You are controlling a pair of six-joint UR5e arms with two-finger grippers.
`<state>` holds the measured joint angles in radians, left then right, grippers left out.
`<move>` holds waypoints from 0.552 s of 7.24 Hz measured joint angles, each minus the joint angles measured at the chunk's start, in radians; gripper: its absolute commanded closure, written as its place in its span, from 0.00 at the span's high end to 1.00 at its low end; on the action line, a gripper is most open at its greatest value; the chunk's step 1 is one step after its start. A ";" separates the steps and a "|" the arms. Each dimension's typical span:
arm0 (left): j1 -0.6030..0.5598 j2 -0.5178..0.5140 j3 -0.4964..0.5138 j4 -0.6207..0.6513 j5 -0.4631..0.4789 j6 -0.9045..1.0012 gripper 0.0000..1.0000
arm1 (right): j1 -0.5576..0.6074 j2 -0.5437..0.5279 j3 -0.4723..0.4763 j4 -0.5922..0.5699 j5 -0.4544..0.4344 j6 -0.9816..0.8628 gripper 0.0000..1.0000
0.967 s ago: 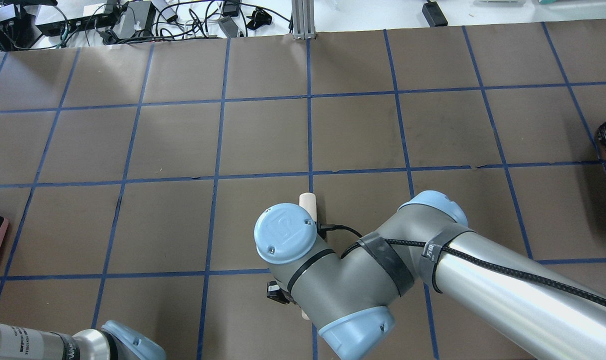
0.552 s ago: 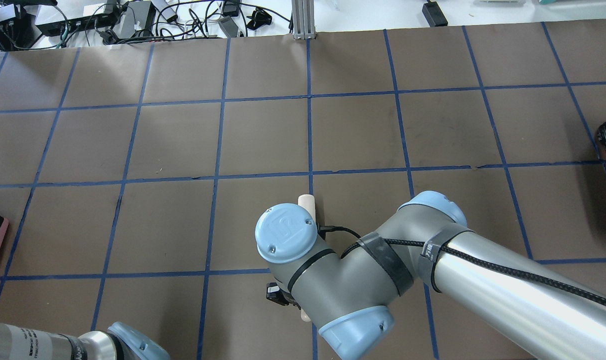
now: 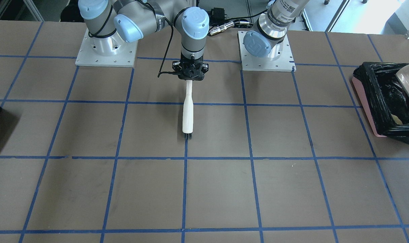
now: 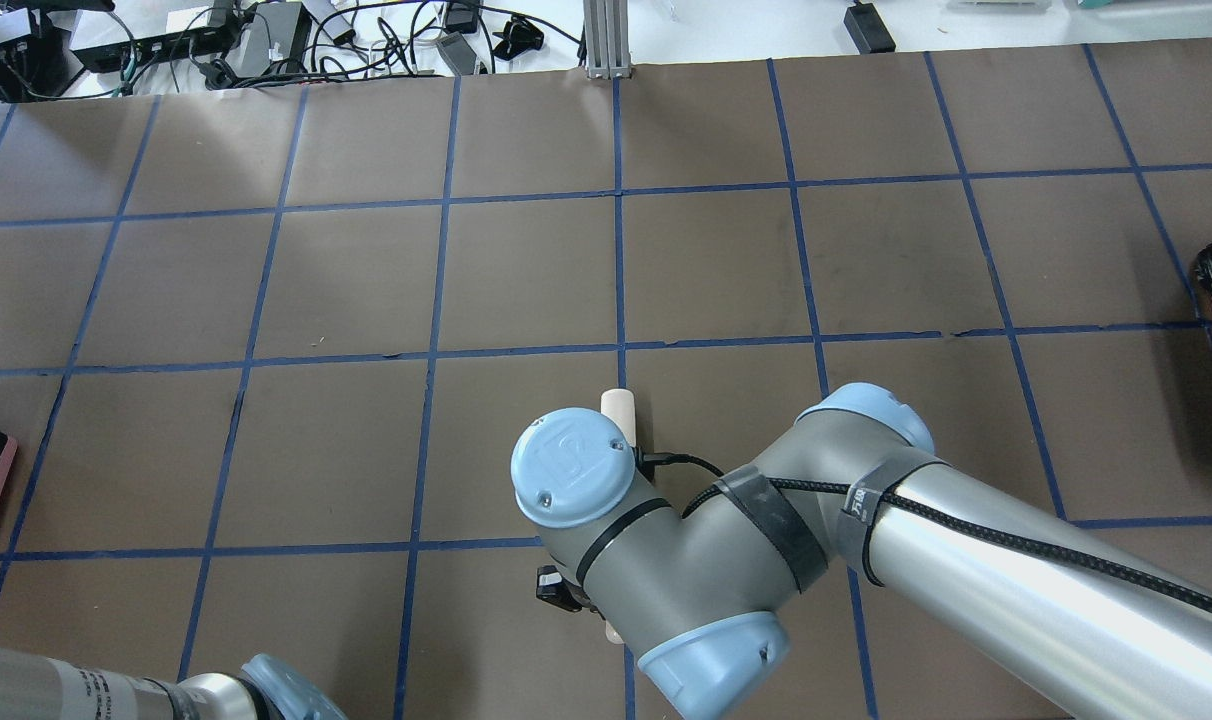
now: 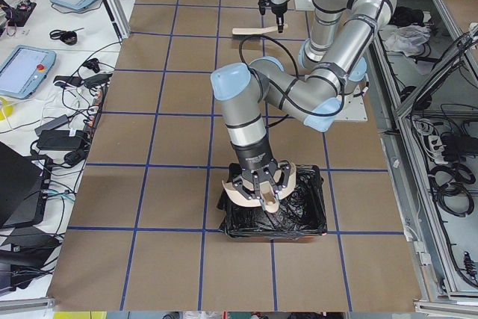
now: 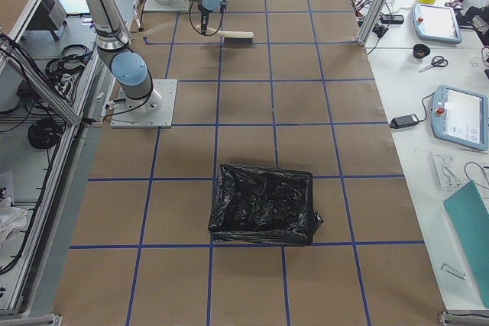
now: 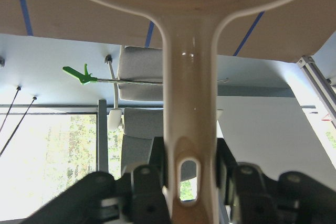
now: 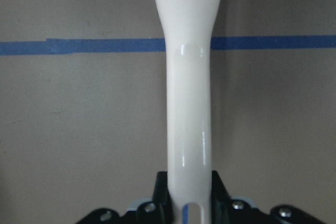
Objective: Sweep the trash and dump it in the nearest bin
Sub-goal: 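Tip the dustpan with the left gripper to dump trash into the bin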
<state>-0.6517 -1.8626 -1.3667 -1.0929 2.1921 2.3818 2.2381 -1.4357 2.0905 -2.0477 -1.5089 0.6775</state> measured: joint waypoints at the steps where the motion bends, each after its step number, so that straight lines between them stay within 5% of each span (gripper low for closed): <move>1: -0.056 0.009 -0.001 -0.009 -0.004 -0.066 0.00 | 0.000 0.000 0.000 0.001 0.000 0.000 0.00; 3: -0.164 0.017 -0.001 -0.059 -0.012 -0.220 0.00 | -0.002 0.001 0.001 0.006 0.006 -0.005 0.06; 4: -0.224 0.018 -0.002 -0.081 -0.016 -0.317 0.00 | -0.002 0.001 0.002 0.006 0.008 -0.008 0.60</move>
<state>-0.8762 -1.8446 -1.3687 -1.1740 2.1764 2.0650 2.2358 -1.4345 2.0921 -2.0416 -1.5013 0.6699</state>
